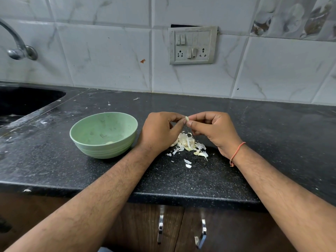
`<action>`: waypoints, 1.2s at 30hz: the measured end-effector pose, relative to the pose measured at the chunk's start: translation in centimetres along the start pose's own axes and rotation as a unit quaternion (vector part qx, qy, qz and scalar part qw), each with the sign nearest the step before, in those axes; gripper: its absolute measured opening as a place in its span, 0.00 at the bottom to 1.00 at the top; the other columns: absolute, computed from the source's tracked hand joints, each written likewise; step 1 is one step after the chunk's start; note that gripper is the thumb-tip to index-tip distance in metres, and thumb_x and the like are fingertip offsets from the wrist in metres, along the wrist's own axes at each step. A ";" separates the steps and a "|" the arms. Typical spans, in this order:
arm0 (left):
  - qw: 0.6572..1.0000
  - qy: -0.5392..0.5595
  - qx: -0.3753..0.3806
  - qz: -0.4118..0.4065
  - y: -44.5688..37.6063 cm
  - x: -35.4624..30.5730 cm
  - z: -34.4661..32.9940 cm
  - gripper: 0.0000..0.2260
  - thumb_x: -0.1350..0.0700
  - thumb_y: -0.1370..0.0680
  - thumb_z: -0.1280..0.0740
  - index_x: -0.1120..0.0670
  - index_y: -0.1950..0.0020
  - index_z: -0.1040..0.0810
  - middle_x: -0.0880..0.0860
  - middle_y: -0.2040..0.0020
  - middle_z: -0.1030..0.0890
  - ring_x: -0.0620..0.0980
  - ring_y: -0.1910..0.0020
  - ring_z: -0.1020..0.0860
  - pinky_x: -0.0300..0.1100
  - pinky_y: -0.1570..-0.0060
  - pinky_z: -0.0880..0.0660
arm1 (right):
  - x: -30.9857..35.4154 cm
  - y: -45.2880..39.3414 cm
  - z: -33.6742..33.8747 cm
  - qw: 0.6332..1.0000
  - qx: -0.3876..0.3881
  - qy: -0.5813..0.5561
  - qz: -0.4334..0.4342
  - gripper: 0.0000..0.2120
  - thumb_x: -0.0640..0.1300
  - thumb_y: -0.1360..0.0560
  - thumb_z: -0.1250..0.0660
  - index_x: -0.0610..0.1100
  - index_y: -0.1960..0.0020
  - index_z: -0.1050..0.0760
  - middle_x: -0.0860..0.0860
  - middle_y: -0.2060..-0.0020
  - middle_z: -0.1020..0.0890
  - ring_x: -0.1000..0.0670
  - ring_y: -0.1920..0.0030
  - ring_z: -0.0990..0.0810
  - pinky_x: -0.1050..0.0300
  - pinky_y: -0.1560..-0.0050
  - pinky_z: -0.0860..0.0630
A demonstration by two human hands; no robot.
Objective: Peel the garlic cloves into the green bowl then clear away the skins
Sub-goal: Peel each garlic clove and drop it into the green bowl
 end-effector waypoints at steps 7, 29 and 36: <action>1.000 0.007 -0.005 0.020 0.1 0.0 0.1 0.05 0.49 0.20 0.27 0.46 0.49 0.11 0.39 0.61 0.14 0.36 0.63 0.19 0.31 0.63 0.25 | -0.2 -0.1 -0.1 1.000 -0.005 0.012 0.005 0.07 0.39 0.27 0.19 0.42 0.50 0.12 0.40 0.59 0.12 0.45 0.60 0.15 0.42 0.50 0.15; 0.994 0.098 0.002 0.044 0.3 0.3 -0.2 0.02 0.48 0.21 0.24 0.45 0.51 0.12 0.39 0.66 0.17 0.43 0.73 0.22 0.38 0.70 0.27 | -0.1 0.1 0.2 0.999 0.002 -0.037 -0.011 0.07 0.36 0.26 0.21 0.39 0.48 0.12 0.34 0.55 0.13 0.41 0.56 0.16 0.33 0.44 0.18; 0.975 0.180 0.023 0.124 0.3 0.4 -0.1 0.02 0.53 0.23 0.24 0.49 0.56 0.13 0.50 0.71 0.17 0.46 0.75 0.22 0.39 0.76 0.27 | 0.0 0.1 0.0 0.999 0.025 -0.028 0.003 0.06 0.37 0.26 0.20 0.42 0.50 0.11 0.37 0.57 0.12 0.42 0.56 0.16 0.33 0.44 0.18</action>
Point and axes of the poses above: each hand's wrist, its own y-axis away from the middle knuckle, its own z-axis out of the back of the hand, x = y × z, the point moved 4 cm from there along -y, towards the middle knuckle
